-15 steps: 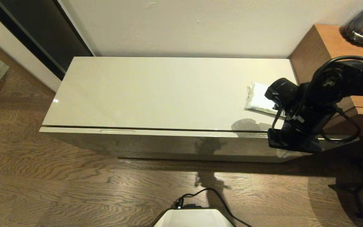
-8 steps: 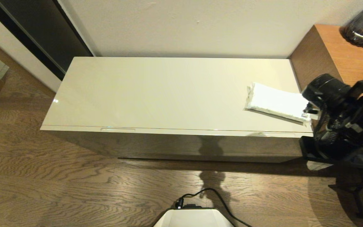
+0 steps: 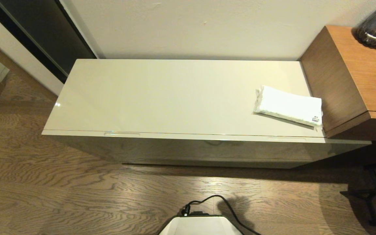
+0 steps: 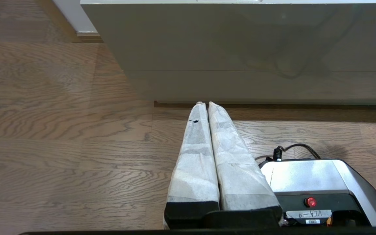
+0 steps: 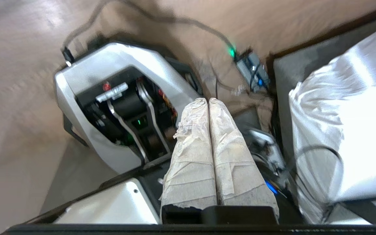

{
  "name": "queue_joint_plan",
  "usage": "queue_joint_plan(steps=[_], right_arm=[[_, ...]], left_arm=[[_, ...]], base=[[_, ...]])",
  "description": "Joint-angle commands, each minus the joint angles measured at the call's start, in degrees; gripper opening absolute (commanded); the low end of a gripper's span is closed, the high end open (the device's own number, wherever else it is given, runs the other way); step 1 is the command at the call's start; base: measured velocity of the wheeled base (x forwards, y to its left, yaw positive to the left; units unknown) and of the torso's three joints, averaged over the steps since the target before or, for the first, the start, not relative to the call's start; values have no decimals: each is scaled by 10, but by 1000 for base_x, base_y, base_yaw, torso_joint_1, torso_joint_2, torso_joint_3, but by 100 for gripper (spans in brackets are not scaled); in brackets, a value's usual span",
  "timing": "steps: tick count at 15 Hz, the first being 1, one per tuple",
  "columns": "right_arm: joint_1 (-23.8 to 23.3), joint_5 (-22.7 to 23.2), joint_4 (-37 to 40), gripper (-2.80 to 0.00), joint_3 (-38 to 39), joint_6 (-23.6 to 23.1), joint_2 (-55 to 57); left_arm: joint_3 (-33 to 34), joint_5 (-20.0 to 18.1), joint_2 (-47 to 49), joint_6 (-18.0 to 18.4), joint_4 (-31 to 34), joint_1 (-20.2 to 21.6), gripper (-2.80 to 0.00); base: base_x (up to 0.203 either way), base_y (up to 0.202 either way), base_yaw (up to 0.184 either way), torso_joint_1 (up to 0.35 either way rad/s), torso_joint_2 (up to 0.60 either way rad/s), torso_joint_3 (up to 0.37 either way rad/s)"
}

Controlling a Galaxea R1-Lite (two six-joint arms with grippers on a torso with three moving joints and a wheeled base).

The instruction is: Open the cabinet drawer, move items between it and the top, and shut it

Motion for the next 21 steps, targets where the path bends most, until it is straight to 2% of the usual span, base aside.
queue_joint_plan(steps=[1,2,3,5,6,7,10,12,13,16,18,21], right_arm=[[0,-14,52,-280,-2,-2,-174],[-8,-20,72,-280,2,-7,-232],[-38,-20,87,-280,9,-24,-292],[-107,-12,102,-280,44,-91,-397],[-125,-11,101,-280,70,-137,-448],[-135,-10,98,-280,93,-184,-497],[-156,-10,87,-280,170,-278,-650],[-163,-17,48,-280,202,-347,-695],[-166,-17,-8,-280,232,-369,-694],[-168,-15,-192,-280,377,-390,-690],[-169,-16,-320,-280,499,-413,-690],[-169,3,-560,-280,699,-454,-689]], left_arm=[[0,0,1,0,0,0,-280],[0,0,1,0,0,0,-280],[0,0,0,0,0,0,-280],[0,0,0,0,0,0,-280],[0,0,0,0,0,0,-280],[0,0,0,0,0,0,-280],[0,-1,0,0,0,0,-280],[0,0,0,0,0,0,-280],[0,0,0,0,0,0,-280],[0,0,0,0,0,0,-280],[0,0,0,0,0,0,-280],[0,0,1,0,0,0,-280]], base=[[0,0,0,0,0,0],[0,0,0,0,0,0],[0,0,0,0,0,0],[0,0,0,0,0,0],[0,0,0,0,0,0],[0,0,0,0,0,0],[0,0,0,0,0,0],[0,0,0,0,0,0],[0,0,0,0,0,0],[0,0,0,0,0,0],[0,0,0,0,0,0],[0,0,0,0,0,0]])
